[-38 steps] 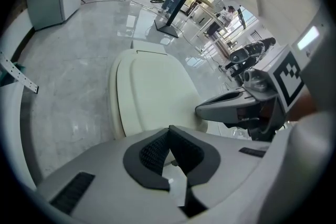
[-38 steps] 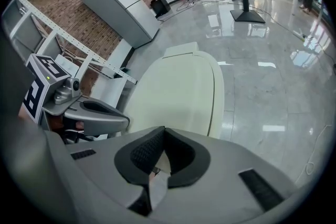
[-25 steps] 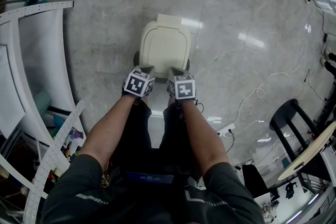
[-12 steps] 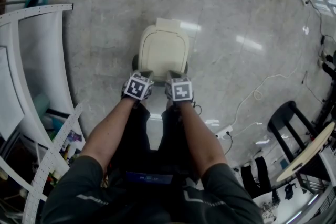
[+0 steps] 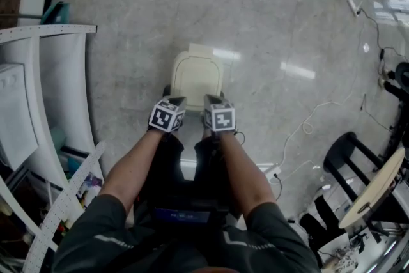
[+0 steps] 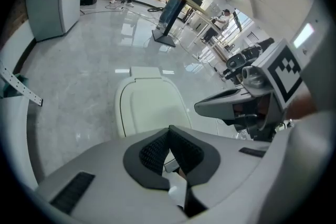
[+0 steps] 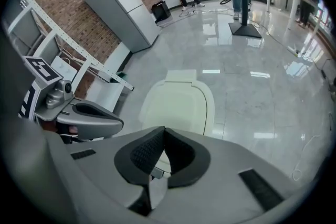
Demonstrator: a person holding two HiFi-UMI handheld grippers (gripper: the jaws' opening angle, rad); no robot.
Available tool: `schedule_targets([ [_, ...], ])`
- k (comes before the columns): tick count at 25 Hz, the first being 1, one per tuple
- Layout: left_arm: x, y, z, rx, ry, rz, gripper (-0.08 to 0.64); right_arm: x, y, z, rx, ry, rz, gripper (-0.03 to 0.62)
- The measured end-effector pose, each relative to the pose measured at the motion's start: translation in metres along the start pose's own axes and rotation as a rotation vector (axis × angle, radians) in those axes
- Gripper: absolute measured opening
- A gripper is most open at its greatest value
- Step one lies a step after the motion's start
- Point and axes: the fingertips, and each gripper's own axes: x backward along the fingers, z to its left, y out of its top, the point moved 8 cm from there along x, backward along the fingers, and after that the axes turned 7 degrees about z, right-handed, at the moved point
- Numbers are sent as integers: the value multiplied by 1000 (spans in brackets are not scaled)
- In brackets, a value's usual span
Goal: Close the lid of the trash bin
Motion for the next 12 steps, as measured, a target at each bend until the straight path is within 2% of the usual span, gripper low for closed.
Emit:
schedule_targets([
  [2,18,11,-7,4,-5,-34,-8,20,11,3,15,1,-57,11],
  [5,45,48,-10,-35,9,-122,-8,48,45,3,41,9,-155,11],
  [9,84,81,-24,-82,6,-227,-8,97,69,2,22,-2,-272,11],
  [12,116,100,-37,-104,5,-304,-8,135,85,9,47,13,-352,11],
])
